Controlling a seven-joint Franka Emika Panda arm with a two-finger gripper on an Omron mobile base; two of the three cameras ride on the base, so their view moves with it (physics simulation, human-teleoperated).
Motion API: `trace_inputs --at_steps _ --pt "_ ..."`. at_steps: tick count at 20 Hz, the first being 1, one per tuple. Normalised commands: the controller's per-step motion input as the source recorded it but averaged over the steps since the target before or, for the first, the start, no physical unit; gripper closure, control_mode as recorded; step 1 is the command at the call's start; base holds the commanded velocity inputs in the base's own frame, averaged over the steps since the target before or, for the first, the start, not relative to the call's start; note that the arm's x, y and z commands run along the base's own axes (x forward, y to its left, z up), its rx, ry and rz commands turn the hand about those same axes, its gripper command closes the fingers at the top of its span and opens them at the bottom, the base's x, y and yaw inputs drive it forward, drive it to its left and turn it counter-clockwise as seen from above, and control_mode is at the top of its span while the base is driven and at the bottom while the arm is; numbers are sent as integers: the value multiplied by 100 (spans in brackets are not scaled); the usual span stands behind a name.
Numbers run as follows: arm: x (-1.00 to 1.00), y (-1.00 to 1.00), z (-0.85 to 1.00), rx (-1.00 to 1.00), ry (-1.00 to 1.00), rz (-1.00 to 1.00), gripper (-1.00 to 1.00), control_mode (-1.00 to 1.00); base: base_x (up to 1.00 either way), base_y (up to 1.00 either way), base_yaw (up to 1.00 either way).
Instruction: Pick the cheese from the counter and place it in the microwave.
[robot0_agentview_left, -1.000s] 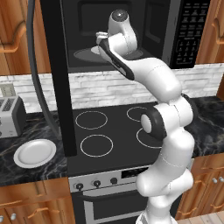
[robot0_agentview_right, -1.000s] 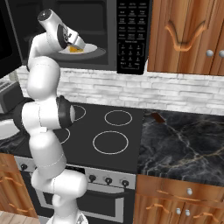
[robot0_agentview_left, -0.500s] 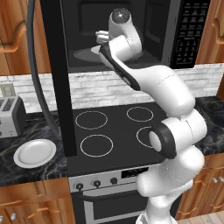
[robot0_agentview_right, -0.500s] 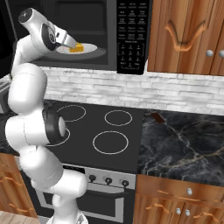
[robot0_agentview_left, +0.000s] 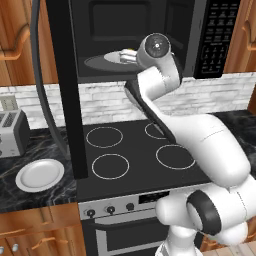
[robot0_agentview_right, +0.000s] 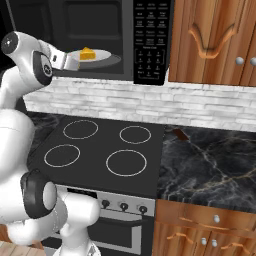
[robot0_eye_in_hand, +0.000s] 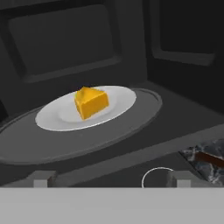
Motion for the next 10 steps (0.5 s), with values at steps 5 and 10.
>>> trace_inputs --at_steps 5,10 --pt "-100 -19 -4 0 11 15 -100 -100 0 0 0" --pt "-100 -3 0 -9 7 22 -100 -100 0 0 0"
